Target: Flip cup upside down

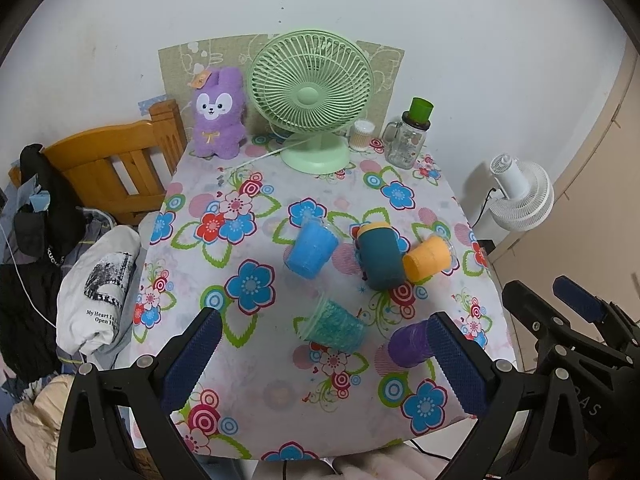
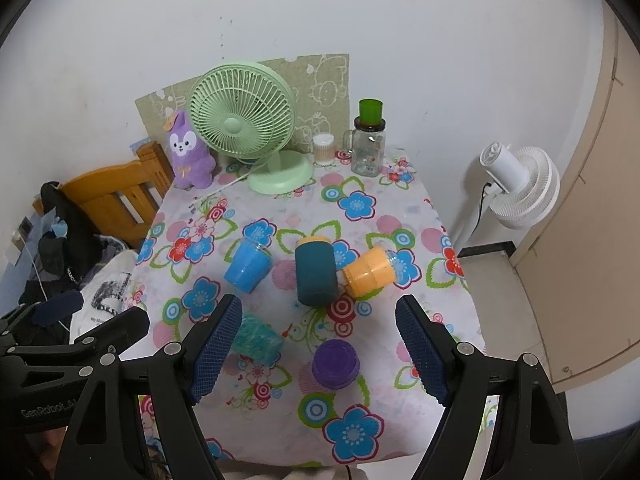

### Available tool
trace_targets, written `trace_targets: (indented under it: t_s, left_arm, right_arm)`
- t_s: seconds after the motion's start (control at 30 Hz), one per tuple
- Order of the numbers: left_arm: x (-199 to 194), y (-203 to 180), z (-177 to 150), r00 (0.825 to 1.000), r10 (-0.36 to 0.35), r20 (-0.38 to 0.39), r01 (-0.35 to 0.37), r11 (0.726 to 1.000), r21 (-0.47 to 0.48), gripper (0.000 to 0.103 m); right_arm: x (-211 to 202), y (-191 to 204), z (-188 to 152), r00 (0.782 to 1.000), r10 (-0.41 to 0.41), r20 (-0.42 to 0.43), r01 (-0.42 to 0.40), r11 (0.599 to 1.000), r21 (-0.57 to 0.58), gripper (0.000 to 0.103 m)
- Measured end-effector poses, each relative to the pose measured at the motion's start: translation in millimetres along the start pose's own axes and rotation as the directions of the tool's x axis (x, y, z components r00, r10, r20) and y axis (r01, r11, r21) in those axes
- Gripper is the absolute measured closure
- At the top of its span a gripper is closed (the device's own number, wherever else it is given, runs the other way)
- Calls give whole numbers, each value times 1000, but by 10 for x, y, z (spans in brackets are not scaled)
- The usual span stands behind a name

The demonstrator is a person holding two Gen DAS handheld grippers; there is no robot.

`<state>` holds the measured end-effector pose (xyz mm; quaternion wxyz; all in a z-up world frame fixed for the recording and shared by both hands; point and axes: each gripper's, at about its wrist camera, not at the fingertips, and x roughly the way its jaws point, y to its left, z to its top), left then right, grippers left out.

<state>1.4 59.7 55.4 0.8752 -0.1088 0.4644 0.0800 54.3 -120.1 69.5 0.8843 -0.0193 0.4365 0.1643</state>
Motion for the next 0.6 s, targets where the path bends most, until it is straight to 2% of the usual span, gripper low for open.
trace_targets:
  t_s: [0.6]
  left_arm:
    - [113, 28, -12, 1000, -3, -28, 3, 1000, -5, 0]
  right_arm:
    - [103, 25, -30, 1000, -2, -26, 2, 1000, 8, 21]
